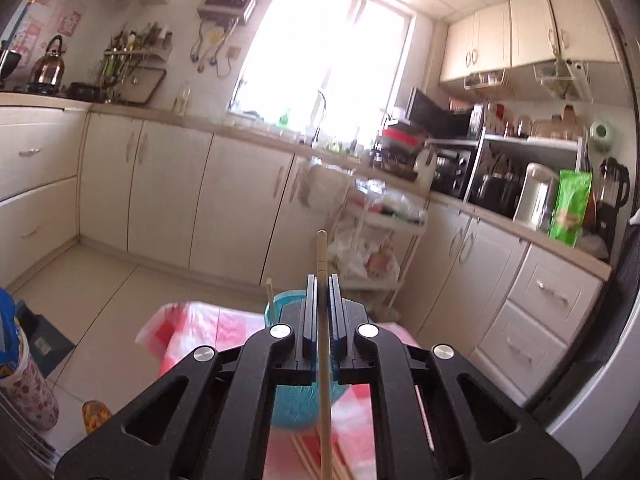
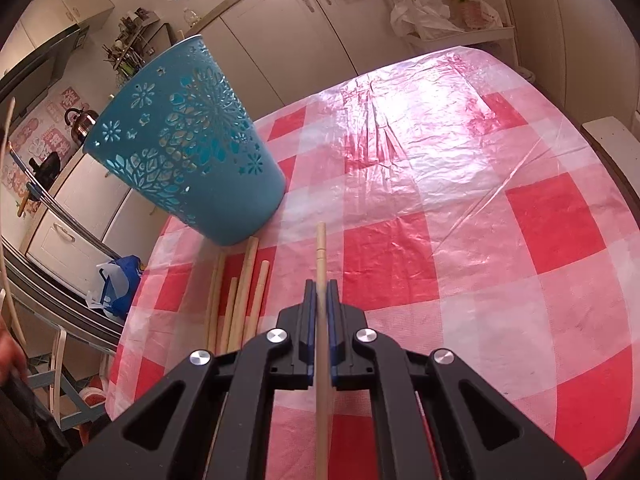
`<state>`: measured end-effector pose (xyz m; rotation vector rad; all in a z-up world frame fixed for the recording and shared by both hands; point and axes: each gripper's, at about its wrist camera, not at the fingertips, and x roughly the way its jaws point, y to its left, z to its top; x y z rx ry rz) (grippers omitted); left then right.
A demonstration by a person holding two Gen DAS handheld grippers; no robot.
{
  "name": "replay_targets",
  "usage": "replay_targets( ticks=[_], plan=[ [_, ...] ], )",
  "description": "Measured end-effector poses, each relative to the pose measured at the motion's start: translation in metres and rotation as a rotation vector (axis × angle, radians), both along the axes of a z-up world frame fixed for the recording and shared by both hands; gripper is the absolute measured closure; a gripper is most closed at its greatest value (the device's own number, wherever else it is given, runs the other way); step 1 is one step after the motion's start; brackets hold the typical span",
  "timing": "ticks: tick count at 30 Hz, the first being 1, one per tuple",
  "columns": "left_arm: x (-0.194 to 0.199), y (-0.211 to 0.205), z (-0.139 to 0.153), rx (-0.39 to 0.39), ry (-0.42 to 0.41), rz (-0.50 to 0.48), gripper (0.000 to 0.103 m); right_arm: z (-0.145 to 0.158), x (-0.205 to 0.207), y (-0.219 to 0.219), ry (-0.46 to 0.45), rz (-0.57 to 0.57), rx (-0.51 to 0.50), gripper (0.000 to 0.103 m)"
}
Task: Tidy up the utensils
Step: 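Close the left tool on a stick while the right tool grasps another stick, then raise the stick over the teal bin and open the left tool while right holds its stick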
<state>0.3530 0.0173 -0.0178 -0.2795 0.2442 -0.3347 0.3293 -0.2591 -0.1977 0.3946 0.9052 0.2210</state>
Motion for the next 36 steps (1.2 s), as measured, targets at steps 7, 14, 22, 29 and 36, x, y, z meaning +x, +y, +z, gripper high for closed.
replay_targets(
  ticks=[7,14,22,29,36],
  plan=[
    [0.038,-0.014,0.042,-0.073,-0.148,0.036,0.098,-0.004,0.002,0.001,0.006,0.004,0.007,0.097],
    [0.08,-0.025,0.04,-0.104,-0.203,0.129,0.098,-0.005,0.002,-0.005,0.014,0.001,0.039,0.097],
    [0.117,-0.034,0.0,-0.061,-0.113,0.164,0.098,-0.006,0.002,-0.009,0.019,0.003,0.07,0.097],
    [0.123,-0.042,-0.02,-0.001,-0.085,0.17,0.098,-0.006,0.002,-0.011,0.022,-0.001,0.085,0.097],
    [0.121,-0.044,-0.037,0.041,-0.032,0.139,0.098,-0.007,0.002,-0.012,0.027,-0.008,0.091,0.097]
  ],
)
